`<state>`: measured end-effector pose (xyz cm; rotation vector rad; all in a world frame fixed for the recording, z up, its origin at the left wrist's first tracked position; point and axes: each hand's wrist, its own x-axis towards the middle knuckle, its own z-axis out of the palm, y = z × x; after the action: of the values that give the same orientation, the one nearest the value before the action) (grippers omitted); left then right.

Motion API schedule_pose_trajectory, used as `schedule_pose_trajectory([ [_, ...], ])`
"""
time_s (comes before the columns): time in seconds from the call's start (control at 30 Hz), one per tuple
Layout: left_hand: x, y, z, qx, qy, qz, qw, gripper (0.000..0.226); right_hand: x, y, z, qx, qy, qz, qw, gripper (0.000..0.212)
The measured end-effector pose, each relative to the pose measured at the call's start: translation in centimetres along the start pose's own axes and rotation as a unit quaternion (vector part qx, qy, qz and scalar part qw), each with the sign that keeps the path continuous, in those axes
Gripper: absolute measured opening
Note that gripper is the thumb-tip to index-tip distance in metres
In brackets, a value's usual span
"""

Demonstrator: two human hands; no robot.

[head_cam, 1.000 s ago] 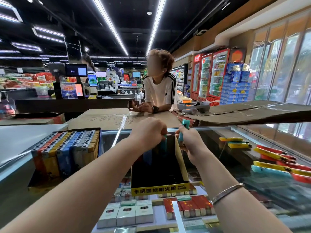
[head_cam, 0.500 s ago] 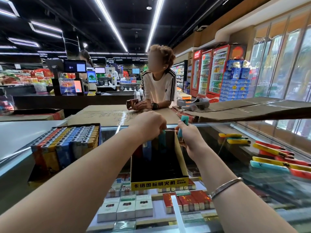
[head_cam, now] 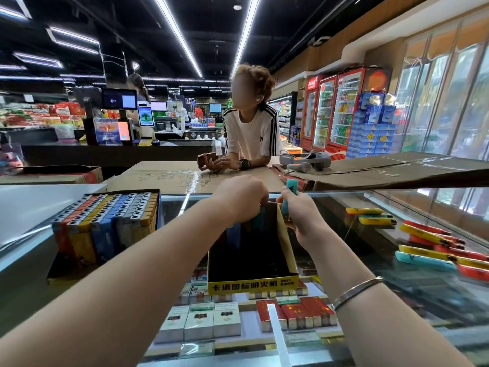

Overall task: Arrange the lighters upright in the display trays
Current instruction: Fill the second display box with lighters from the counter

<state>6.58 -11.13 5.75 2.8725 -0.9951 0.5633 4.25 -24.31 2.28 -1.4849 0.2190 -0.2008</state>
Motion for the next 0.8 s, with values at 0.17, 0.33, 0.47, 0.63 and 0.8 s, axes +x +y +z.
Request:
schedule_pose_trajectory([
  [0.17,-1.3,-0.6,-0.1,-0.047,-0.021,-0.001,0.999,0.027,0.3,-0.5,-0.7,0.002,0.053,-0.042,0.998,0.020],
  [0.33,-2.9,-1.4,0.6,-0.150,0.003,-0.004,0.989,0.036,0.2,-1.1,-1.1,0.073,0.045,-0.070,0.994,0.027],
  [0.47,-4.5,-1.8,1.9,-0.278,0.094,-0.024,0.956,0.047,-0.5,-1.5,-0.8,0.124,0.010,-0.103,0.987,0.025],
  [0.63,-6.0,-1.7,2.3,-0.348,0.189,-0.035,0.918,0.048,-1.4,-1.8,-0.1,0.157,-0.066,-0.094,0.981,0.026],
  [0.8,-6.2,-1.1,1.8,-0.424,0.214,-0.034,0.880,0.033,-1.8,-1.7,0.5,0.170,-0.171,-0.102,0.965,0.019],
])
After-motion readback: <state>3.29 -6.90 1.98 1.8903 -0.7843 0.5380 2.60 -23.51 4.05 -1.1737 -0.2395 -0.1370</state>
